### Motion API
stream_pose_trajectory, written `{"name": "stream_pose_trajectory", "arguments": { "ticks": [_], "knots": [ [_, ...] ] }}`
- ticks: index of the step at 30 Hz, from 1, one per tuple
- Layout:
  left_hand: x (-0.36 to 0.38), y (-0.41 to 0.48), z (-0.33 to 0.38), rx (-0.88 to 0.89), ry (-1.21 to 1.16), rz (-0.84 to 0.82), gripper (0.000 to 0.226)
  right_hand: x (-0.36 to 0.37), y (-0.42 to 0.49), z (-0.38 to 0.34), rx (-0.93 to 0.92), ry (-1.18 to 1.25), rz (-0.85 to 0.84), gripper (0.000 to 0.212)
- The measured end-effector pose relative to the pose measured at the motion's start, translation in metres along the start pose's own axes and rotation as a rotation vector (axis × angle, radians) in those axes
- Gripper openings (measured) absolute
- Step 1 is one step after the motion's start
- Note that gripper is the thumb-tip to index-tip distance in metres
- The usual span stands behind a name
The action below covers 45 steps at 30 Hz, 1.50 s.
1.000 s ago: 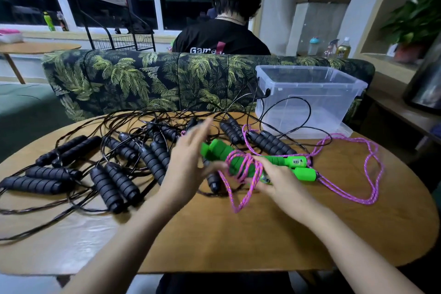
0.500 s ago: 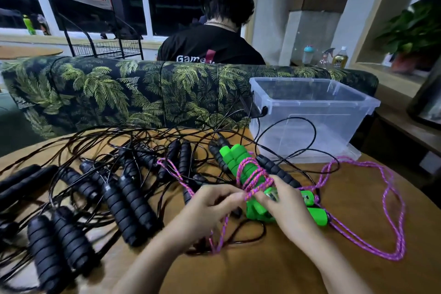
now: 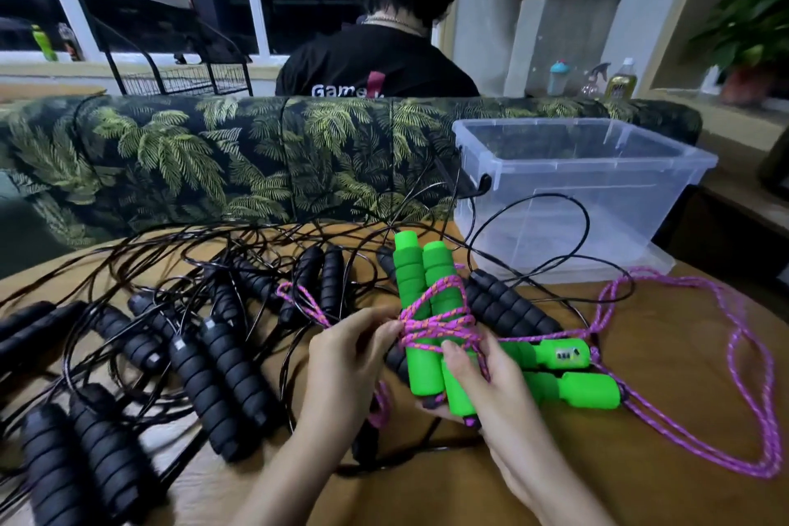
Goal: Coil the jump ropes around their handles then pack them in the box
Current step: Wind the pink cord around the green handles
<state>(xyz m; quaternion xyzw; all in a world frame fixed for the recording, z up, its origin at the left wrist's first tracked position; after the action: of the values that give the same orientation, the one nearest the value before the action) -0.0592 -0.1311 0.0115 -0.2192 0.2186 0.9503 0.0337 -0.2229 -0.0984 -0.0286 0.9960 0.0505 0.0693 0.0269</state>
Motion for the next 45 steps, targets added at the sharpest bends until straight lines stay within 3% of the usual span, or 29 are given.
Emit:
{"name": "stream_pose_trajectory", "arguments": {
  "ticks": [3,6,11,16,21,28,34,38,40,43,45],
  "knots": [
    [0.007,-0.001,-0.002,-0.007,-0.037,-0.046,0.026,0.004,-0.003,0.010,0.017,0.134,0.020,0.050],
    [0.015,-0.002,-0.011,-0.094,-0.249,-0.164,0.031,0.006,-0.005,0.009,0.036,0.196,-0.006,0.042],
    [0.015,-0.010,-0.016,-0.226,-0.583,-0.142,0.031,0.004,-0.009,-0.008,-0.095,-0.184,0.056,0.039],
    [0.008,-0.014,-0.007,-0.225,-0.604,-0.053,0.032,-0.003,-0.015,-0.025,-0.279,-0.429,0.169,0.053],
    [0.008,-0.016,0.006,-0.132,-0.611,-0.058,0.026,0.009,-0.016,-0.029,-0.333,-0.376,0.050,0.054],
    [0.011,-0.015,0.021,0.017,-0.462,-0.179,0.019,0.004,-0.018,-0.034,-0.297,-0.434,0.123,0.095],
    [0.009,-0.016,0.011,-0.124,-0.558,-0.131,0.023,0.006,-0.017,-0.032,-0.314,-0.399,0.102,0.084],
    [0.011,-0.016,-0.007,-0.258,-0.659,-0.080,0.053,0.015,-0.018,-0.033,-0.322,-0.294,0.031,0.077],
    [0.017,-0.015,-0.011,-0.302,-0.701,-0.142,0.068,0.019,-0.018,-0.033,-0.341,-0.250,-0.007,0.071],
    [0.027,-0.016,-0.005,-0.314,-0.841,-0.244,0.055,0.020,-0.017,-0.029,-0.327,-0.225,-0.042,0.063],
    [0.025,-0.016,-0.001,-0.297,-0.885,-0.213,0.049,0.019,-0.018,-0.029,-0.334,-0.287,-0.023,0.059]
  ]
}}
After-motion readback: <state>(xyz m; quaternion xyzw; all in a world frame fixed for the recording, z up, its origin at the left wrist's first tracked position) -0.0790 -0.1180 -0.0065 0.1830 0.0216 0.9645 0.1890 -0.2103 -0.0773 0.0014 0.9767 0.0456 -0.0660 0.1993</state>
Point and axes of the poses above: each hand's wrist, its own y-axis towards the middle knuckle, its own x-axis out of the palm, z = x × y, the point moved 8 cm from there along y, towards the middle knuckle, and after that the axes turned 10 degrees about -z, right-handed, at the moved point
